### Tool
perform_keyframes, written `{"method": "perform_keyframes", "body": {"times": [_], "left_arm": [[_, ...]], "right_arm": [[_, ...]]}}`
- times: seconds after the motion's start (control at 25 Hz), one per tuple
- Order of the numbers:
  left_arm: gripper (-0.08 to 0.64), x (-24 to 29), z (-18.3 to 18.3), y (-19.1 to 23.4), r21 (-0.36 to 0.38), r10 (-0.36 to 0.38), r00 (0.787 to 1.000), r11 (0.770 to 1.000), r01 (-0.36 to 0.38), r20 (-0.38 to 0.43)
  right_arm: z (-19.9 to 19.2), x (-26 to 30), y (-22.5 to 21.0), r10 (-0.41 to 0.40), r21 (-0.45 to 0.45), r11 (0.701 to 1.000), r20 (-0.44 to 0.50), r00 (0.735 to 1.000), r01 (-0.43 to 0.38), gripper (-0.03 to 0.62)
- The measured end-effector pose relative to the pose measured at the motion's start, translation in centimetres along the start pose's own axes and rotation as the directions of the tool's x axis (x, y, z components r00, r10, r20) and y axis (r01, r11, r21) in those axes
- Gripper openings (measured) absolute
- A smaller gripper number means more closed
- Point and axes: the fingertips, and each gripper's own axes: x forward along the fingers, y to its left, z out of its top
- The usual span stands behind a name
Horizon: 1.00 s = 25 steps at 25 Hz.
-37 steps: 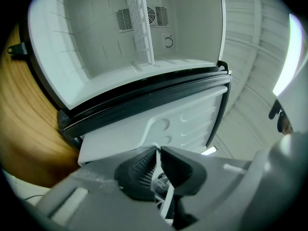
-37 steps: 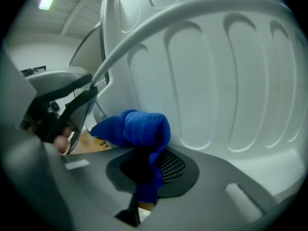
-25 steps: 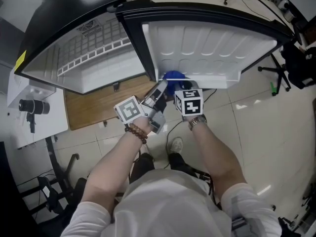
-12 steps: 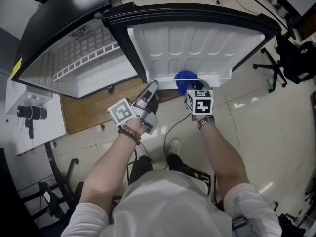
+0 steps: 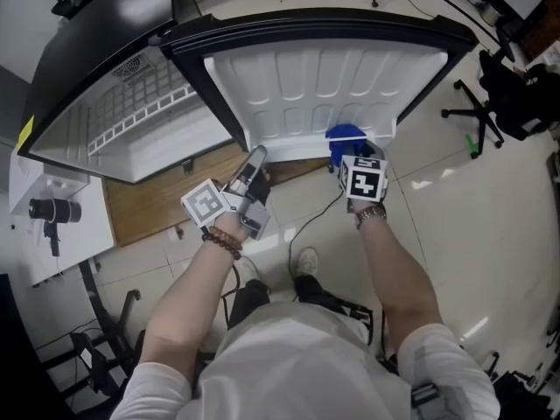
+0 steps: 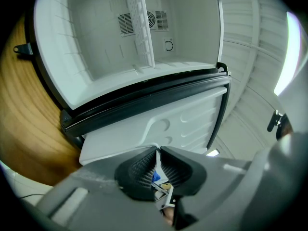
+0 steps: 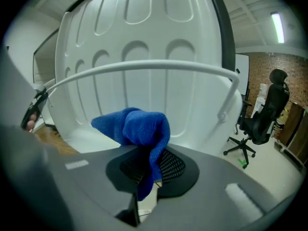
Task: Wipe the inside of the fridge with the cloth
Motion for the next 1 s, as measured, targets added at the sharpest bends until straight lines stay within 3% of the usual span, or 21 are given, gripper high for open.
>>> {"method": "perform_keyframes", "body": {"times": [0.32, 0.56, 1.0], "left_arm": [[0.028, 0.1, 0.1, -0.1, 0.002, -0.004, 1.0, 1.0, 0.004, 0.001], [0.028, 0.2, 0.1, 0.0, 0.002, -0.005, 1.0, 1.0, 0.005, -0.004], [0.028, 0.2, 0.1, 0.0, 0.007, -0.015, 0.999, 1.0, 0.016, -0.036]], "right_arm": [[0.0, -0.9, -2.6, -0.134, 0.082, 0.988, 0.003, 0.991, 0.134, 0.038], [-1.5, -1.8, -4.5, -0.228, 0.174, 0.957, -0.044, 0.973, 0.233, 0.038], [-2.9, -3.7, -6.1, -0.304, 0.27, 0.909, -0.09, 0.948, 0.317, 0.038]]}}
